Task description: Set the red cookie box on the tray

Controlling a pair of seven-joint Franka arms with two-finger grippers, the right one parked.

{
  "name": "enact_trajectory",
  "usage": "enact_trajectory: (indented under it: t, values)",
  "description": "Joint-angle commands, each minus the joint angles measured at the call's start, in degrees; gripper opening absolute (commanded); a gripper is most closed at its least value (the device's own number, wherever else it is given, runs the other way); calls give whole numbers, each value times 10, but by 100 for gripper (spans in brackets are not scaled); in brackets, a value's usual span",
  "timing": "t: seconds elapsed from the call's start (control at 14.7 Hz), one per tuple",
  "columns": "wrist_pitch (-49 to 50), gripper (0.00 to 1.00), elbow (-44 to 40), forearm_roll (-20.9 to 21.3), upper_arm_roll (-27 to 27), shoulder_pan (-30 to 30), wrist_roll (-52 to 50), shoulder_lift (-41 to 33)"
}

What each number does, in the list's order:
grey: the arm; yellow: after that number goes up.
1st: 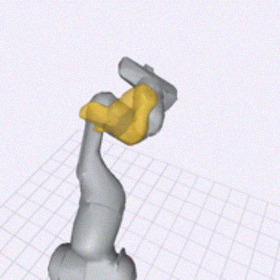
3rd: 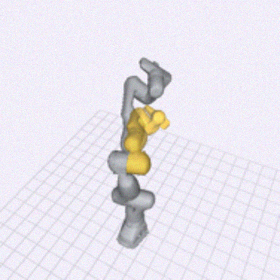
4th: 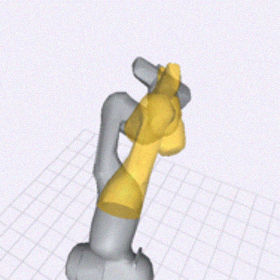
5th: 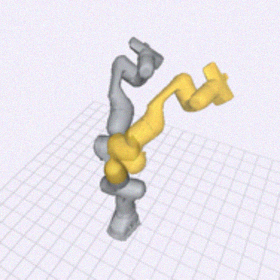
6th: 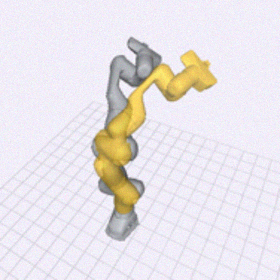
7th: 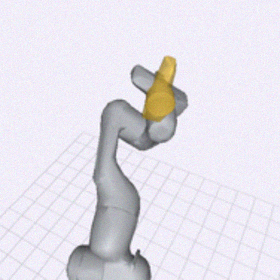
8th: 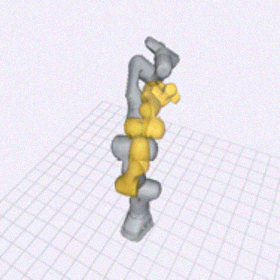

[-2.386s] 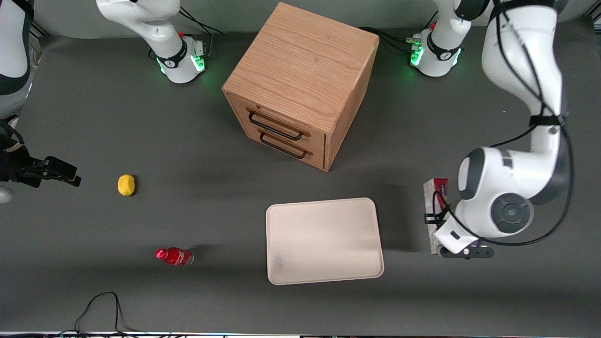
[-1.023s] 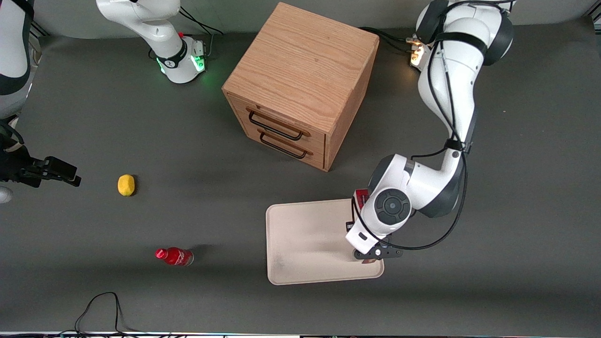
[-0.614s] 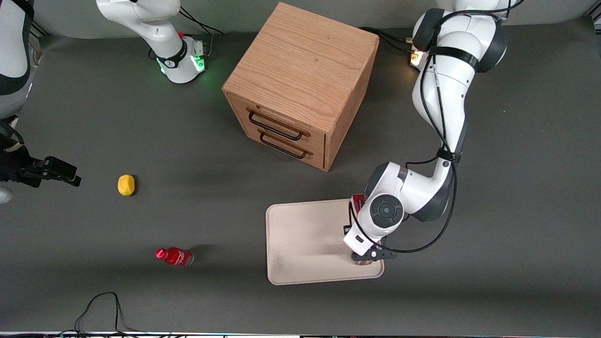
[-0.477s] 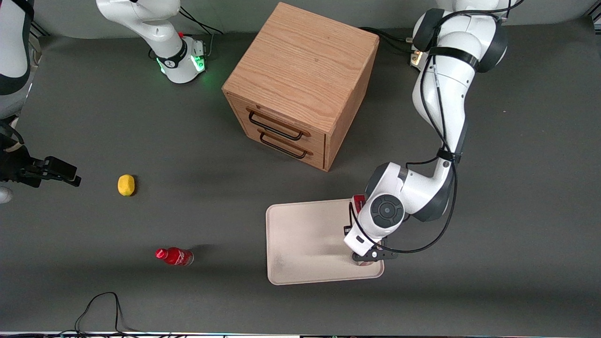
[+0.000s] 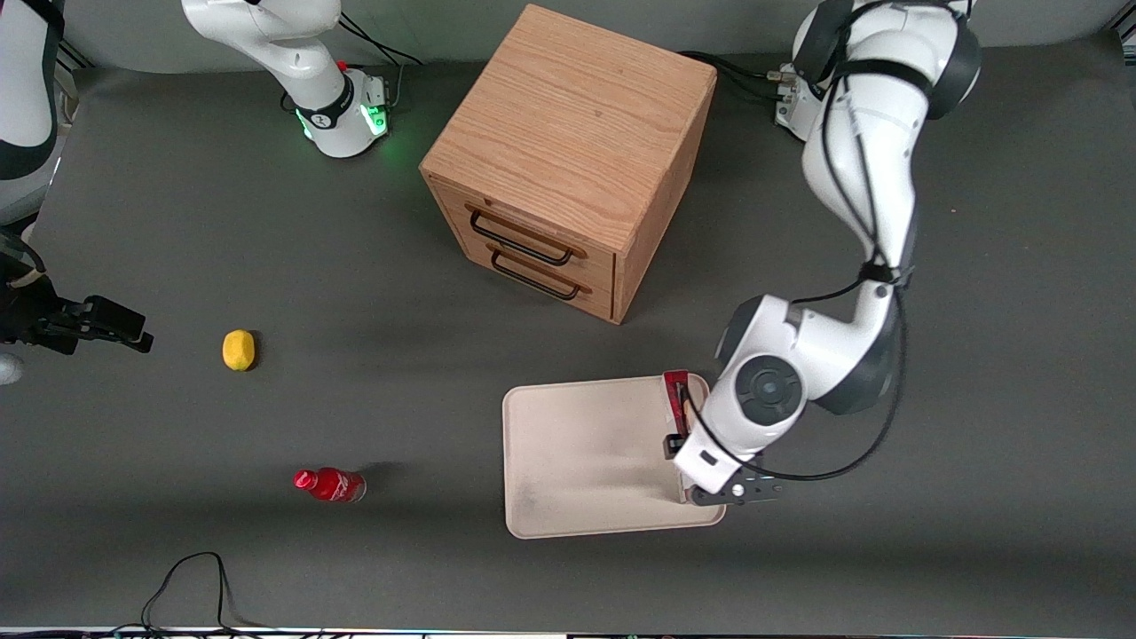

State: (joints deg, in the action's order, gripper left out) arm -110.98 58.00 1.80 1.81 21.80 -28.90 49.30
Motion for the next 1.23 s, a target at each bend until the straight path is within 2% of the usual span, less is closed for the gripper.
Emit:
enact_trajectory:
  t: [0.0,0.41,0.61,0.75,0.89,1.16]
  values:
    - [67,100,82,2,0,-30,63,-125]
    - [152,100,226,-5,-1,-106,87,-337]
    - [149,100,317,-6,-2,-146,138,-423]
    - [146,100,379,-24,-2,-176,167,-481]
    - [150,100,413,-24,-2,-199,220,-518]
    - [181,100,423,-17,-6,-209,234,-544]
